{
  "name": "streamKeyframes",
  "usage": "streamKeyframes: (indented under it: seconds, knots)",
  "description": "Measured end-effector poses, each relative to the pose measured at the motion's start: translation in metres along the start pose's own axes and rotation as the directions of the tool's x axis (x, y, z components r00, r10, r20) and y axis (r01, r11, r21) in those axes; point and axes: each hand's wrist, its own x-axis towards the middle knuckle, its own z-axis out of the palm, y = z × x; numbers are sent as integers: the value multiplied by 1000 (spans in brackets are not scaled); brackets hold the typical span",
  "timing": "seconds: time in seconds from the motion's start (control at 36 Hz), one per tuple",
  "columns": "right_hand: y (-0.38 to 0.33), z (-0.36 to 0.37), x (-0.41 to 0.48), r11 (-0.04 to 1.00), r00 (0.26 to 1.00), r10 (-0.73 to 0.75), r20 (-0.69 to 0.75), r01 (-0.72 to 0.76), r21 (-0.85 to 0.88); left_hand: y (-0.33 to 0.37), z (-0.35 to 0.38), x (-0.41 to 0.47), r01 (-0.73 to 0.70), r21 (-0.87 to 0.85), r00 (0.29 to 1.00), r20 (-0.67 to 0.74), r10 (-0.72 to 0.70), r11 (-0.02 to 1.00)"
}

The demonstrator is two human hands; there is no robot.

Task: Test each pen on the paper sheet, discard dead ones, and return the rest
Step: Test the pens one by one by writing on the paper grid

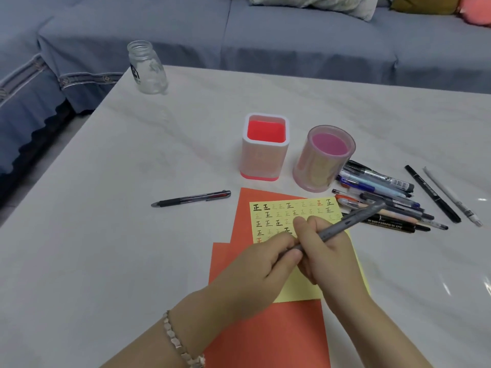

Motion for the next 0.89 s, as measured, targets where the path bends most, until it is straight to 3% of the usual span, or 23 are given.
streamKeyframes:
  seconds: [0.22, 0.31, 0.39, 0.47, 0.53, 0.64, 0.69, 0.89]
  knots:
    - [-2, -5, -6, 990, 999, 5, 47, -12, 140, -4, -2, 3, -37, 89, 999, 39, 34, 995]
    - [-4, -9, -9, 993, 995, -99, 31, 96, 72, -3, -5, 3, -4, 177, 998, 56, -6, 984]
    - [-1, -22, -7, 971, 972, -236, 18, 235, 41, -4, -11, 4, 132, 242, 990, -81, -115, 961]
    - [20, -43, -1, 911, 930, -351, 112, 367, -189, -22, -22, 2, 260, 373, 938, -315, -142, 891]
    - [35, -54, 2, 789, 899, -355, 255, 435, -433, -33, -27, -2, 323, 459, 911, -389, -139, 828]
    - [62, -56, 9, 551, 831, -218, 512, 538, -638, -54, -29, -8, 239, 700, 880, -449, 154, 673]
    - [70, -53, 11, 483, 821, -178, 542, 553, -679, -65, -29, -10, 237, 713, 880, -446, 165, 660]
    - [76, -46, 11, 495, 837, -195, 512, 534, -685, -70, -22, -10, 180, 702, 946, -316, 75, 690]
